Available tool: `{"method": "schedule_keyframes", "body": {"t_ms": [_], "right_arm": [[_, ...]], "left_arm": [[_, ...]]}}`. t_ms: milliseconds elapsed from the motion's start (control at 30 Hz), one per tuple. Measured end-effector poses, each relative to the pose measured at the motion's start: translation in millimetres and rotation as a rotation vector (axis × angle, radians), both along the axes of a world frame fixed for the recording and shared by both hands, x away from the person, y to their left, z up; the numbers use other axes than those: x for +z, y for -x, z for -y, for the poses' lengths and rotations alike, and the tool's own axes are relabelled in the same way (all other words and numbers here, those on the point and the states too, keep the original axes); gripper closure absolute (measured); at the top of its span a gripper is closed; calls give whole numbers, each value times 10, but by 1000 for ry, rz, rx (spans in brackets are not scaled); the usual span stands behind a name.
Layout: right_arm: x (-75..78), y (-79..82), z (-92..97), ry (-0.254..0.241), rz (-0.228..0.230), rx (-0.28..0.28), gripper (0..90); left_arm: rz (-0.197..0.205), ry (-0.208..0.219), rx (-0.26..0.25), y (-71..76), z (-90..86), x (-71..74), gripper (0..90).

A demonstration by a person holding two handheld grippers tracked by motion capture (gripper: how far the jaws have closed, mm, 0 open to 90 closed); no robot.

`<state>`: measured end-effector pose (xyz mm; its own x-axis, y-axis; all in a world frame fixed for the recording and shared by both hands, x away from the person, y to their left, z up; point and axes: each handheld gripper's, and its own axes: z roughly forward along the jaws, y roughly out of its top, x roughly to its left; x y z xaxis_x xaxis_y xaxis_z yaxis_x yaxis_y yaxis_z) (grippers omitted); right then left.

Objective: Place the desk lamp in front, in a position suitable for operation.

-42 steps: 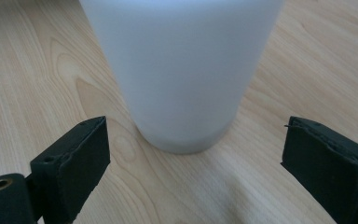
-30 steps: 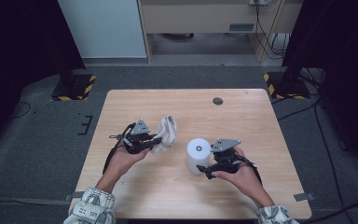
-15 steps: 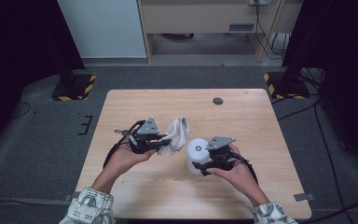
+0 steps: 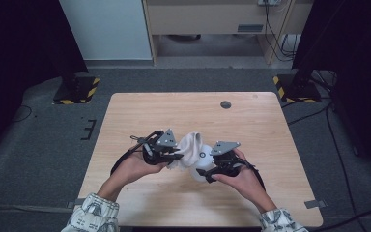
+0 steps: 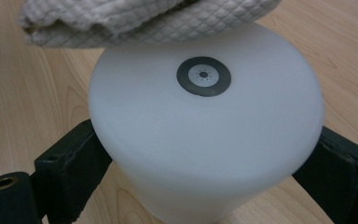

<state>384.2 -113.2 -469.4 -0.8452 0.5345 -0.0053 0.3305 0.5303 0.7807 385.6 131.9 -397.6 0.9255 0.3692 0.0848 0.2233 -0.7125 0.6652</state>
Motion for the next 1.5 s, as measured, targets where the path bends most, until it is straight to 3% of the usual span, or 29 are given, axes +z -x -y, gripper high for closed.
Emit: {"method": "schedule_keyframes", "body": {"t_ms": [133, 233, 500, 567, 833, 1033, 1167, 1367, 1500], "right_arm": [[-1, 7, -29, -1, -1, 11, 94], [-1, 9, -51, 0, 1, 16, 94], [-2, 15, -53, 3, 5, 21, 94], [-1, 22, -47, 4, 5, 22, 95], [-6, 21, -42, -1, 7, 20, 95], [-14, 20, -48, -5, 9, 20, 94], [-15, 19, -59, -4, 10, 17, 94], [-15, 24, -61, -2, 11, 14, 94], [-21, 19, -59, -8, 12, 18, 94]], "left_arm": [[-8, -15, -32, 45, 73, -4, 787], [-18, -10, -61, 68, 224, 1, 787], [1, 0, -48, -52, 453, 11, 785], [11, -2, 8, -146, 444, 8, 787], [-6, -17, 39, -170, 251, -5, 787], [-21, -27, -32, 37, 246, 12, 786], [-30, -22, -60, 72, 322, 16, 785], [-53, 22, -67, -19, 497, -6, 783], [-43, 5, -58, -137, 639, -2, 782]]}}
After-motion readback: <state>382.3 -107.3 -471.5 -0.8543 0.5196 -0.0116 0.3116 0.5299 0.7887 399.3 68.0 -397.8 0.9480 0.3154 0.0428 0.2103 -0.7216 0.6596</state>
